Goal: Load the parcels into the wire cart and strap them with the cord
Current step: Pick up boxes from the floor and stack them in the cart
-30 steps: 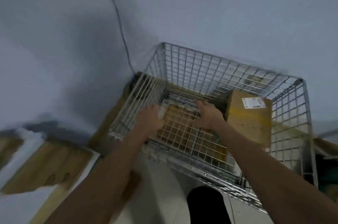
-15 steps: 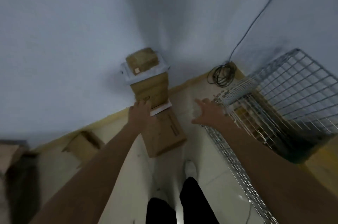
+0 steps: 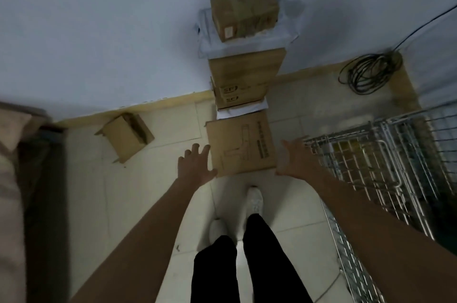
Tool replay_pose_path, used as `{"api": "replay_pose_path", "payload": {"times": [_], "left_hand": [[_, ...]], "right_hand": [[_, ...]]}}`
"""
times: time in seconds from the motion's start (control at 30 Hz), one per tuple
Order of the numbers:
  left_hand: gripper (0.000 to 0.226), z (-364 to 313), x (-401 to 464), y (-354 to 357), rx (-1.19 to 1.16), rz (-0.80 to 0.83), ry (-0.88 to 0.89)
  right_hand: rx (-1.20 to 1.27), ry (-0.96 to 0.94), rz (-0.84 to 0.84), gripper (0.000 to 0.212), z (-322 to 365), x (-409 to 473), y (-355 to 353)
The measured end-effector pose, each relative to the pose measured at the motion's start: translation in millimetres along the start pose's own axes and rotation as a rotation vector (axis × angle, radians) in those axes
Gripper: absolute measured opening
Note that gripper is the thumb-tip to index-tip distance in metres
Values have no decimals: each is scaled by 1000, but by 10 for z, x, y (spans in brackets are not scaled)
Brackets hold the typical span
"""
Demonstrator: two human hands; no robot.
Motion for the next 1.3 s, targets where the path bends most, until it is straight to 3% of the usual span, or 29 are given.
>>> {"api": "replay_pose_path", "payload": {"times": [0.13,0.33,0.47,0.67,0.77,0.9,1.3], "left_hand": [[87,-87,539,328,-29,44,-34],[97,210,1535,1075,-197,28,-88],[106,500,2105,1598,-249,38,-152],[123,560,2701,1893,-364,9,-102],[137,458,2891,2031,-488,89,-59],[145,280,2933,2059,-546,26,-37],[124,300,2332,1992,-571,-16,-170]], "right_hand": [[4,-4,71,112,-109,538,231],[-64,-7,-42,94,-81,1710,563],[86,58,-45,118,-199,2531,891],[137,-102,-36,133,-152,3200,1093],[254,-155,-69,128,-183,3299,1099],[267,-193,-131,129,-147,3274,1059],[279,-130,-127,114,-96,2690,1207]]}}
Point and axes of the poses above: each hand's wrist, its own x-axis towards the middle knuckle, its own y-axis out of the palm, z = x × y, the point moved 9 cm from there along x, towards the middle knuckle, and after that the axes turned 6 degrees about z, right-handed, at the moved point
